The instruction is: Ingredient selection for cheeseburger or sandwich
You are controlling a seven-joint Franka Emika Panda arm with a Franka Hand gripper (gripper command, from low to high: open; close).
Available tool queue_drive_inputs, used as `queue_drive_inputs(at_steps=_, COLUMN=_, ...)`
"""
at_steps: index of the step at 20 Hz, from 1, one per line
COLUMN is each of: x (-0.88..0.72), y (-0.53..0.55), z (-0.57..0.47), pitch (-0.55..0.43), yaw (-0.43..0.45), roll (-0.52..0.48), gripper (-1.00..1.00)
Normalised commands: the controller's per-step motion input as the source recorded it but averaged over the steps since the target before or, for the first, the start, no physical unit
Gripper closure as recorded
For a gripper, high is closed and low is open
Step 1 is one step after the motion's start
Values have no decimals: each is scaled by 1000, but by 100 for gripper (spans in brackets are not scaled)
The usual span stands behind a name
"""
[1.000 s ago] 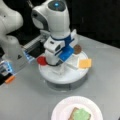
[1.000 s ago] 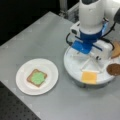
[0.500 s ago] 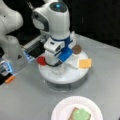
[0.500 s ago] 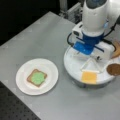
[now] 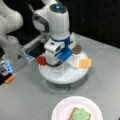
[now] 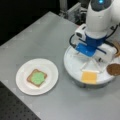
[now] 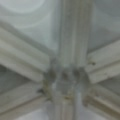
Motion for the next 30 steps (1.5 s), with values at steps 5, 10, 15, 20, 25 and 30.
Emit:
queue_drive_inputs(at_steps=5, x=-78, y=33, z=-121, pitch=-147, yaw=67, roll=-153, gripper=-100)
queue_drive_inputs(at_steps=10, x=-66, y=37, z=-123, pitch=-132, yaw=80, roll=-155, gripper=-100)
queue_drive_inputs(at_steps=15, x=-63, y=77, z=-141, pitch=-132, yaw=82, roll=-153, gripper=-100)
queue_drive_inputs(at_steps=20, x=-86, y=126, z=-131, pitch=-130, yaw=88, roll=-146, gripper=-100)
queue_drive_inputs(at_steps=25, x=-85, y=111, z=-95, pitch=-118, yaw=114, roll=-117, gripper=-100)
queue_drive_inputs(at_steps=30, x=-71, y=52, z=-74, pitch=-124, yaw=124, roll=-85, gripper=-100)
